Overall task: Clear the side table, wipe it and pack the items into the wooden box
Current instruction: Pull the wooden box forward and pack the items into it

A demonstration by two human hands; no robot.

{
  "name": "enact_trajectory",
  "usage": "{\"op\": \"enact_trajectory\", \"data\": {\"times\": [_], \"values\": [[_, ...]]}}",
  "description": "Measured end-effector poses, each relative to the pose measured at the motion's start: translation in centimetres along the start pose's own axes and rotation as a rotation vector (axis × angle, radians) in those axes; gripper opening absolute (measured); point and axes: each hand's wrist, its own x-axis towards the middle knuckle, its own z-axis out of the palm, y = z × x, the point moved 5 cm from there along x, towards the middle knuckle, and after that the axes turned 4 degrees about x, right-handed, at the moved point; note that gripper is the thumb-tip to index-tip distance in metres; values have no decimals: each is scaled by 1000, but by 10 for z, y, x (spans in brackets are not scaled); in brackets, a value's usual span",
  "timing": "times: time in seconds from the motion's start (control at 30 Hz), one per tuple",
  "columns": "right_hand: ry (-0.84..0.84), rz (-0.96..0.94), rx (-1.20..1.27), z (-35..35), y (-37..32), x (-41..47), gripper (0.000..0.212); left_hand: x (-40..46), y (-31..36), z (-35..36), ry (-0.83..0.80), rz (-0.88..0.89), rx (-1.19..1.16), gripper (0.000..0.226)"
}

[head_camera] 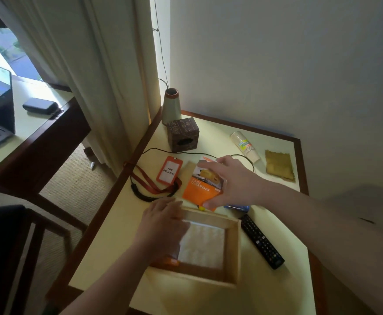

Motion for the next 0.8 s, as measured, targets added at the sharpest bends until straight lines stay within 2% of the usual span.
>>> {"op": "enact_trajectory", "data": {"times": [0.1, 0.2, 0.33, 0.4, 0.5, 0.6, 0.7, 0.8], "values": [[9, -55, -11, 20, -11, -40, 107, -5, -9, -12, 119, -122, -213, 50], [-10, -92, -53, 48, -20, -72, 107, -15, -12, -22, 194, -220, -343, 40], [-67, -121, -111, 83, -26, -102, 105, -33, -19, -11, 88, -248, -261, 35], [-81, -119, -144, 96, -22, -108, 105, -45, -20, -4, 54, -240, -218, 46], [-117, -111, -190, 109, -17, -108, 103, -63, -19, 5, -8, -281, -295, 59], [-148, -68, -206, 117, -15, -107, 101, -67, -16, 6, -48, -204, -211, 61], [-146, -54, -204, 128, -14, -105, 99, -68, -10, 4, -166, -130, -95, 60], [-158, -48, -207, 136, -14, -101, 96, -66, -18, 7, -151, -129, -134, 69]]}}
